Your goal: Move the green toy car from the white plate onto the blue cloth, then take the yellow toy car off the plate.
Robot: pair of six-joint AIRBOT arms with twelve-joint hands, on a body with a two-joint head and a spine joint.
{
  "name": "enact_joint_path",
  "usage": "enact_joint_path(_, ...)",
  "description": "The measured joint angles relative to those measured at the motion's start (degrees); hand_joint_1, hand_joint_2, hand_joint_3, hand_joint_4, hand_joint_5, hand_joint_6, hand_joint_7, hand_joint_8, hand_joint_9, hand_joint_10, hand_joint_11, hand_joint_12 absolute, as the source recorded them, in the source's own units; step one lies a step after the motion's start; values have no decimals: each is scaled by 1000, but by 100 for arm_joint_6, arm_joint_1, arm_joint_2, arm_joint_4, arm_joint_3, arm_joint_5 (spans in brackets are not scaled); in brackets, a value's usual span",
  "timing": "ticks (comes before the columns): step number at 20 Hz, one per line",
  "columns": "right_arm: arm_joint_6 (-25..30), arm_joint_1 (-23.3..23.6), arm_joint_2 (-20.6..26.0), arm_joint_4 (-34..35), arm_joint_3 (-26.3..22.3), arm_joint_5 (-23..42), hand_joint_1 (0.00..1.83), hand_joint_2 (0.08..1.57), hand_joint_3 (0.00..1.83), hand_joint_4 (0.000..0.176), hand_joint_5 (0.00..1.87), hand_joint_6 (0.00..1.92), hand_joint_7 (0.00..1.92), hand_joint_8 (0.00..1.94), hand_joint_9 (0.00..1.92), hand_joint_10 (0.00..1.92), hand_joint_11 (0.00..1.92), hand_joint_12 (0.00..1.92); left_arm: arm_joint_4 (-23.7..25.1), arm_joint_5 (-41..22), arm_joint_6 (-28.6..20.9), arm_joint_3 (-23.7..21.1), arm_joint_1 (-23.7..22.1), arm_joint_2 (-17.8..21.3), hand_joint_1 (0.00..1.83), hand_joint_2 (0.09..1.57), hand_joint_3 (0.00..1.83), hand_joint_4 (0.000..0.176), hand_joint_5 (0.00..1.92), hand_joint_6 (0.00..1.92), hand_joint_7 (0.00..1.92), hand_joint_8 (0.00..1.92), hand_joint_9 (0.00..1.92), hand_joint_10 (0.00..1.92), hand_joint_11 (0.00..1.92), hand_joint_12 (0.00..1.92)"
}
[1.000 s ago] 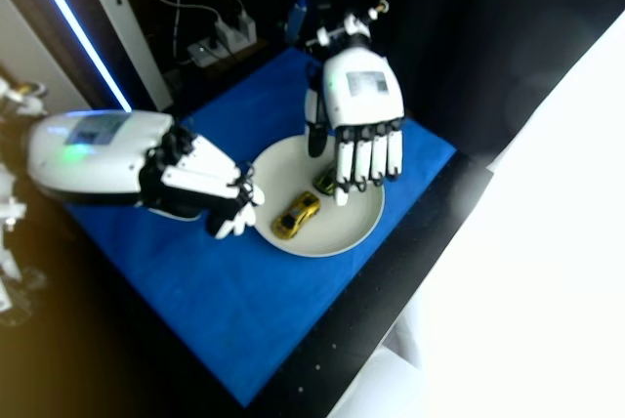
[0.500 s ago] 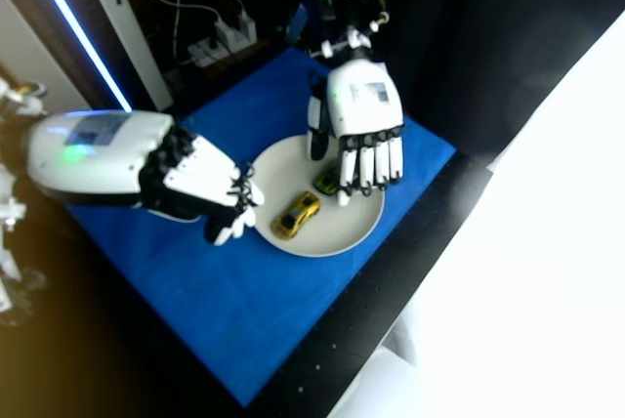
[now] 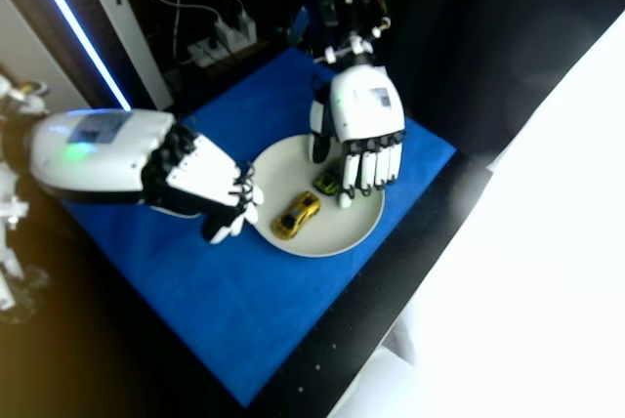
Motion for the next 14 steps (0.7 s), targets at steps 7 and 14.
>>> enact_joint_path(7,0,0,-15,0,0,-2,1065,977,0,0,799,3,842,279,591,1157,452,1720,-33,-9,28,28,7,-13,1233,952,0,0,914,287,664,1649,620,1910,697,1921)
enact_joint_path(14,2,-2,-46,4,-2,0,1098,981,1,0,805,4,771,483,581,1123,425,1691,-50,-48,94,28,13,-46,1189,1190,6,0,821,1187,837,1354,504,1634,273,1921)
